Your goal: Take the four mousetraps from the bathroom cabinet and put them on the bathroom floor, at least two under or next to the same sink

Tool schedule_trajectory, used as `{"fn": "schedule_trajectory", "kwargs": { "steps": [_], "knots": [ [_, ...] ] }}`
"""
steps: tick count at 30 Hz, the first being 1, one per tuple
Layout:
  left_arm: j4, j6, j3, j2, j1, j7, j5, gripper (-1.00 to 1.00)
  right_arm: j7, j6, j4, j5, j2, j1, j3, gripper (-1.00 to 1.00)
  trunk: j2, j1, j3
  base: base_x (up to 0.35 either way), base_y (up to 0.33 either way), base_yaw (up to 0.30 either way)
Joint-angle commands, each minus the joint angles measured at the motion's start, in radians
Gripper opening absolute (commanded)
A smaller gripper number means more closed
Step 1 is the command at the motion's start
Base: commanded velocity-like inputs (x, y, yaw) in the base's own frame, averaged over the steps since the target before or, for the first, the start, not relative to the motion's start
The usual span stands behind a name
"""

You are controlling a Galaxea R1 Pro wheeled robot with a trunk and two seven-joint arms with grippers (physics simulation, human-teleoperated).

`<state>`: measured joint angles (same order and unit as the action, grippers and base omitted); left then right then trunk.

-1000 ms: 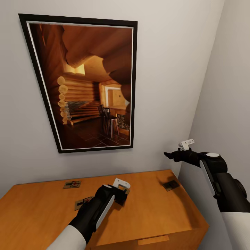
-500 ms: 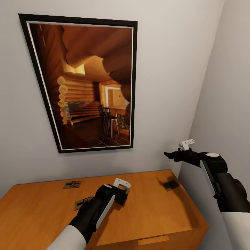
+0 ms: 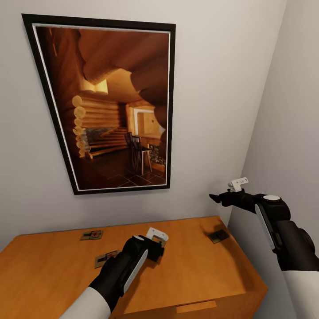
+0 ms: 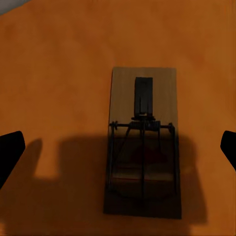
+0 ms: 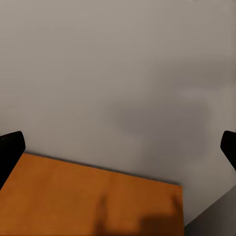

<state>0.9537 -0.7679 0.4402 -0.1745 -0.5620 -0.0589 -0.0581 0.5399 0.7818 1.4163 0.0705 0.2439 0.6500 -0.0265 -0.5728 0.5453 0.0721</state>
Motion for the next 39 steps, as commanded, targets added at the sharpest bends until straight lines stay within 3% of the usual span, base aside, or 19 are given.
{"fn": "schedule_trajectory", "kwargs": {
  "steps": [1, 8, 19, 39],
  "knots": [
    [0.001, -0.004, 0.002, 0.0, -0.001, -0.004, -0.009, 1.0, 0.008, 0.004, 0.001, 0.008, 0.0, 0.001, -0.001, 1.0, -0.009, 0.004, 0.005, 0.0, 0.0, 0.0],
    [0.002, -0.003, 0.004, 0.0, -0.001, 0.013, -0.049, 1.0, 0.008, 0.004, 0.001, 0.008, 0.0, 0.001, -0.001, 1.0, -0.023, 0.012, 0.012, 0.0, 0.0, 0.0],
    [0.002, -0.002, 0.005, 0.0, -0.001, 0.018, -0.062, 1.0, 0.008, 0.004, 0.001, 0.008, 0.0, 0.001, -0.001, 1.0, -0.023, 0.012, 0.012, 0.0, 0.0, 0.0],
    [0.002, -0.001, 0.005, 0.0, -0.001, 0.016, -0.063, 1.0, 0.008, 0.004, 0.001, 0.008, 0.0, 0.001, 0.002, 1.0, -0.163, 0.089, 0.074, 0.0, 0.0, 0.0]
  ]
}}
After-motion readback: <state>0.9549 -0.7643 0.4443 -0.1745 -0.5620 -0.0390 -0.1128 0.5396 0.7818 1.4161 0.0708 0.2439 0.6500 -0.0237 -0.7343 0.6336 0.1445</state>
